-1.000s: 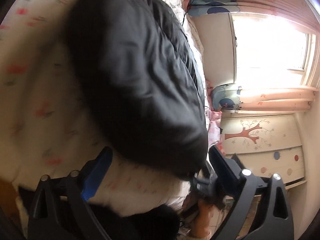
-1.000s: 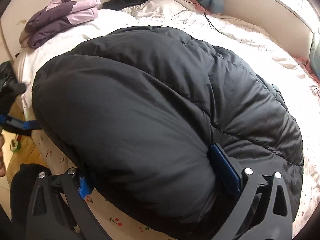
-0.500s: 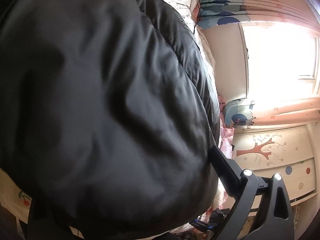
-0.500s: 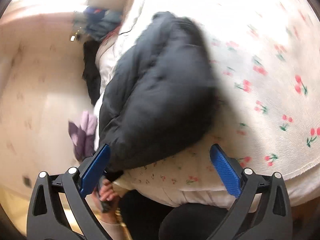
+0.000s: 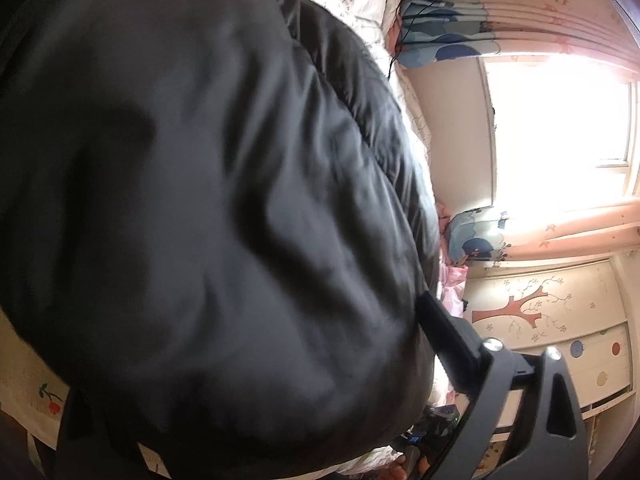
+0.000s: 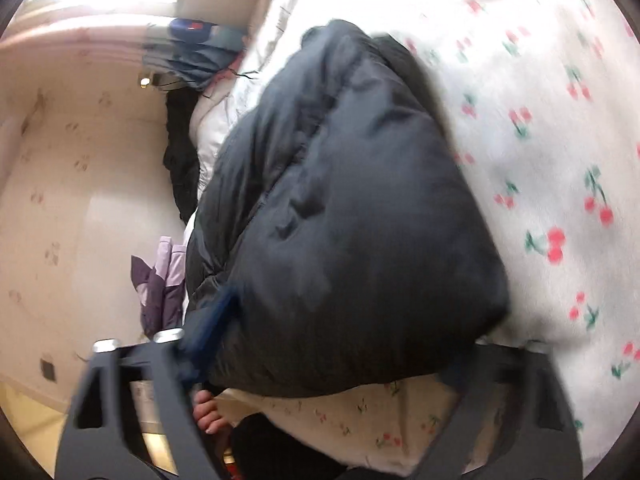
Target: Fold large clothes
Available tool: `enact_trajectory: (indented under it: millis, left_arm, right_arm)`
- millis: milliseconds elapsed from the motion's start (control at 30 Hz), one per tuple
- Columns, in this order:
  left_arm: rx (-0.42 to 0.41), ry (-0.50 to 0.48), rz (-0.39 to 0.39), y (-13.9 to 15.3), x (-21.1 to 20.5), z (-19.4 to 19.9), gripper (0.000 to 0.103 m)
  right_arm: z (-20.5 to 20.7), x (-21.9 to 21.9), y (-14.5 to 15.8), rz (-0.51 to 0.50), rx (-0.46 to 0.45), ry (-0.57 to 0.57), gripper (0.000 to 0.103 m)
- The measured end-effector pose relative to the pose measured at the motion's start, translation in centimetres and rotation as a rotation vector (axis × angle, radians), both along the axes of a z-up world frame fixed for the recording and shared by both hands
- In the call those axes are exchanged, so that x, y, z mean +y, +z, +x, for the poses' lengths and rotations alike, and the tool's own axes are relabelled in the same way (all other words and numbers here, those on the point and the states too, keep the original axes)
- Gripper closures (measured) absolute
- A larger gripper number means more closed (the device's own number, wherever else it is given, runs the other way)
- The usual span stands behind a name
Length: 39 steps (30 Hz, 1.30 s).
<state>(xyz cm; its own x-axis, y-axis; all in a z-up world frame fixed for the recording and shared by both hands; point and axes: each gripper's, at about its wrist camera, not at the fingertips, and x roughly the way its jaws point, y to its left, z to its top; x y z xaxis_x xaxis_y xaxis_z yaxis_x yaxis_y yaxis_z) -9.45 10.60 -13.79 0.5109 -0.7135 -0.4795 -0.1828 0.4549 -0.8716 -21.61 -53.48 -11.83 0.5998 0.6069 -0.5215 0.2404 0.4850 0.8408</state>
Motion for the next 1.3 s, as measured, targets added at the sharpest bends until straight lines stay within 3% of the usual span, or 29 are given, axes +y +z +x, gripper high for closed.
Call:
enact_trajectory:
  millis: [67, 167, 267, 367, 433, 467, 500, 600, 667, 767, 900, 967, 1033, 1100, 1233, 1300]
  left_arm:
    - [-0.051, -0.005, -0.003, 0.9, 0.2, 0.3, 0.055]
    - [-0.129, 0.003, 0.008, 2.6, 0.8, -0.4, 0.068]
    - [-0.127, -0.009, 0.026, 2.4, 0.9, -0.4, 0.067]
    - [-0.039, -0.022, -0.009, 0.2, 1.2, -0.2, 0.052]
    - [-0.023, -0.001, -0.037, -0.3, 1.8, -0.1, 0.040]
    - [-0.020, 0.018, -0.033, -0.3, 2.1, -0.1, 0.029]
    - [-0.020, 0.037, -0.040, -0.4, 2.4, 0.1, 0.027]
    - [-0.008, 0.068, -0.082, -0.9, 2.2, 0.9, 0.020]
    - [-0.013, 0.087, -0.083, -0.8, 1.6, 1.3, 0.016]
    - [-0.024, 0.094, -0.044, -0.6, 1.0, 1.3, 0.016]
    - [-0.030, 0.083, -0.003, -0.5, 0.7, 1.4, 0.024]
    - [-0.041, 0.068, -0.001, -0.5, 0.5, 1.5, 0.029]
    - [-0.044, 0.062, 0.014, -0.4, 0.2, 1.7, 0.031]
    - [-0.037, 0.063, 0.007, -0.5, 0.3, 1.7, 0.032]
    - [-0.041, 0.067, -0.003, -0.5, 0.4, 1.6, 0.033]
    - [-0.045, 0.069, 0.008, -0.3, 0.2, 1.6, 0.033]
  right_arm:
    - [-0.6, 1.1, 2.9, -0.072, -0.103, 0.019, 0.061]
    - [-1.7, 2.5, 5.5, -0.167, -0.167, 0.054, 0.064]
    - [-2.3, 1.7, 1.8, -0.156, -0.016, 0.074, 0.061]
    - [-5.2, -0.7, 0.5, -0.115, 0.005, -0.053, 0.050]
    - [-7.5, -1.7, 2.7, -0.238, -0.017, -0.174, 0.040]
    - [-7.6, -1.6, 4.2, -0.295, -0.047, -0.195, 0.039]
    - [-7.1, -1.2, 5.6, -0.350, -0.079, -0.192, 0.038]
    - [-1.1, 5.1, 11.8, -0.567, -0.236, -0.028, 0.021]
    - [3.8, 9.8, 13.4, -0.664, -0.286, 0.100, 0.007]
    - [12.3, 16.8, 12.0, -0.790, -0.251, 0.274, 0.007]
    - [20.7, 21.9, 4.2, -0.903, -0.064, 0.414, 0.007]
    - [21.1, 22.0, 1.4, -0.917, -0.029, 0.428, 0.006]
    - [21.6, 22.7, 1.1, -0.944, 0.003, 0.450, 0.006]
    - [20.7, 22.7, 2.4, -0.950, -0.015, 0.449, 0.006]
    - [13.9, 23.7, 7.1, -1.026, -0.194, 0.436, 0.006]
    - [12.5, 25.2, 5.6, -1.098, -0.162, 0.512, 0.006]
